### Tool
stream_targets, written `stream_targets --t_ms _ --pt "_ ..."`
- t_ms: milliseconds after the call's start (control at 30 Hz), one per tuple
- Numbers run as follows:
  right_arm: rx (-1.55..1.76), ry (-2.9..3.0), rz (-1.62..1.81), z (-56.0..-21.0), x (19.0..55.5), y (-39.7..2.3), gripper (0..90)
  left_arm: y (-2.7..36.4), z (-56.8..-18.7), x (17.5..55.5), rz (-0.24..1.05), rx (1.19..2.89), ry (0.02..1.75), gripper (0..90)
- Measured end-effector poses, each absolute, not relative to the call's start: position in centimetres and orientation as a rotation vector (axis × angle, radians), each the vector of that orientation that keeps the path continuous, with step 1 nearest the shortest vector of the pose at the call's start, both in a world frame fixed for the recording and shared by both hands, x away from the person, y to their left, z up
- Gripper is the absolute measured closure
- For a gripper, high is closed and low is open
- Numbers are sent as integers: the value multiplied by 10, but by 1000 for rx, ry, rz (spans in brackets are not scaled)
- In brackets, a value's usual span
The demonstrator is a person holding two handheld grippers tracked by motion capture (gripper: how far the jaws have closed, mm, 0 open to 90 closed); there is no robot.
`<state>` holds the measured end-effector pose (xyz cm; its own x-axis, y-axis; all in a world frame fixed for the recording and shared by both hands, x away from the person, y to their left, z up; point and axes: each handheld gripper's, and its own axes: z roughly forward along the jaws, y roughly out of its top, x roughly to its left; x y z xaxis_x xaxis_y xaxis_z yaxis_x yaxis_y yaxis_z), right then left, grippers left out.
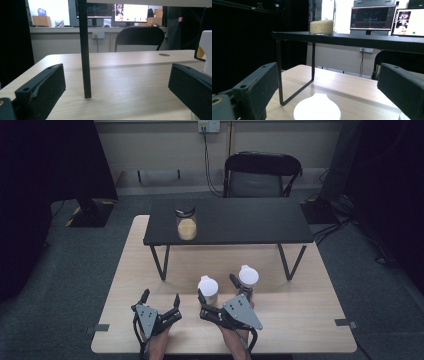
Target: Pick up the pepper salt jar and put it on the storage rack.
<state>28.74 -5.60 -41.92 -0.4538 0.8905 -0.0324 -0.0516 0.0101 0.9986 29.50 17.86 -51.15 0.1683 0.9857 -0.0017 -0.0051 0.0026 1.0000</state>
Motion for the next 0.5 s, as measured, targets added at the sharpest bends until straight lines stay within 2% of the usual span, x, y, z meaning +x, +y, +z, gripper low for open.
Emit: stream_targets --t_ms 500 --pt "958 1531 1531 -444 295 -42 64 179 -512 295 1085 1279 1081 8"
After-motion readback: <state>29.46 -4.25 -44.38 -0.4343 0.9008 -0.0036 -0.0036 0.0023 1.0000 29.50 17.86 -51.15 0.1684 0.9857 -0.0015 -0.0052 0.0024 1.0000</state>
